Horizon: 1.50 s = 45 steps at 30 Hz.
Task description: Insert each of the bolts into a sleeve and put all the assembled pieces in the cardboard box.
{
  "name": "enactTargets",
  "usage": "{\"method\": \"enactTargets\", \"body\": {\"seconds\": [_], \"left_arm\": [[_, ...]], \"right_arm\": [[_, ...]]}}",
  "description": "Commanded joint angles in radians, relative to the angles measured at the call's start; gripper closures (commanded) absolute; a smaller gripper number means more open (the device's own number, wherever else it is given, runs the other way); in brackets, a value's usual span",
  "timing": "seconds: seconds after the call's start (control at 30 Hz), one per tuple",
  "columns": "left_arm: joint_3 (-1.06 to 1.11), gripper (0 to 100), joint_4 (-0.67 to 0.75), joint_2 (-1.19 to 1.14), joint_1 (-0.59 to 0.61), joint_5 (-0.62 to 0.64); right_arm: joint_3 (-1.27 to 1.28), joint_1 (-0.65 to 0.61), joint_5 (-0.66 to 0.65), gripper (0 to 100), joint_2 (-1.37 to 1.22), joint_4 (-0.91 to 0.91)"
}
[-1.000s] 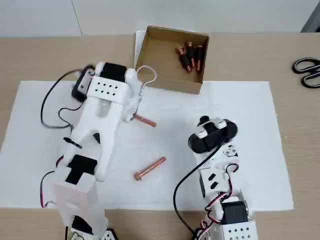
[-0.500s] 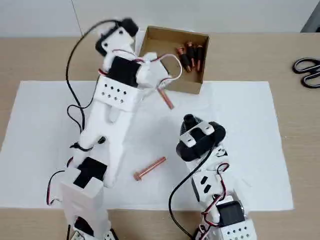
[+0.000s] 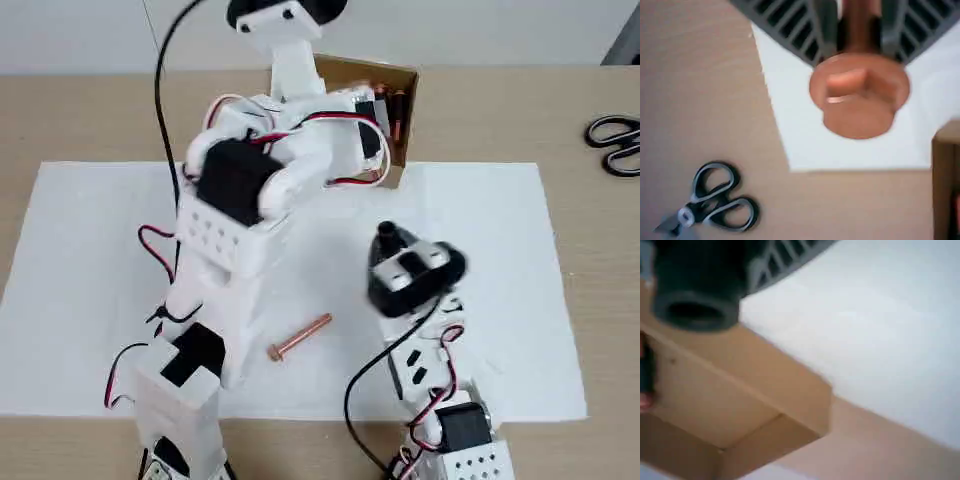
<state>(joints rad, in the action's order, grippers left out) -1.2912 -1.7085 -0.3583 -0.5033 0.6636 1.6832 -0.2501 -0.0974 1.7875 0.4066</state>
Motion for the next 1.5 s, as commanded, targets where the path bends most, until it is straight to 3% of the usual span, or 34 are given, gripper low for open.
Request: {"method": "enactTargets", "body": {"seconds": [0.0,0.17,0.4,0.57,0.77,1.03,1.13,1.33,1.47], "left_arm": [[-0.125,99,-0.034,0.038,-0.006,-0.043],[-0.183,99,-0.044,0.038,-0.006,-0.058],[-0.28,99,-0.046,0.04,-0.061,-0.209],[-0.257,99,-0.049,0.038,-0.112,-0.21],[0.113,99,-0.049,0.109,-0.137,-0.213],[0.713,99,-0.006,0.523,-0.187,-0.213],[0.868,99,0.163,0.664,-0.158,-0.21],[1.3,99,0.738,0.884,-0.021,-0.192],[1.595,99,1.111,1.033,-0.011,-0.198]], "right_arm": [[0.002,0.087,0.143,99.5,0.027,-0.016],[0.002,0.087,0.176,99.5,0.027,-0.025],[0.002,-0.018,0.176,99.5,0.027,-0.03],[0.002,-0.027,0.176,99.5,0.027,-0.031],[0.002,-0.025,0.175,99.5,0.027,-0.03],[0.002,-0.025,0.175,99.5,0.027,-0.025],[0.002,-0.027,0.175,99.5,0.027,-0.025],[0.002,-0.03,0.175,99.5,0.027,-0.022],[0.002,-0.03,0.152,99.5,0.025,-0.022]]}}
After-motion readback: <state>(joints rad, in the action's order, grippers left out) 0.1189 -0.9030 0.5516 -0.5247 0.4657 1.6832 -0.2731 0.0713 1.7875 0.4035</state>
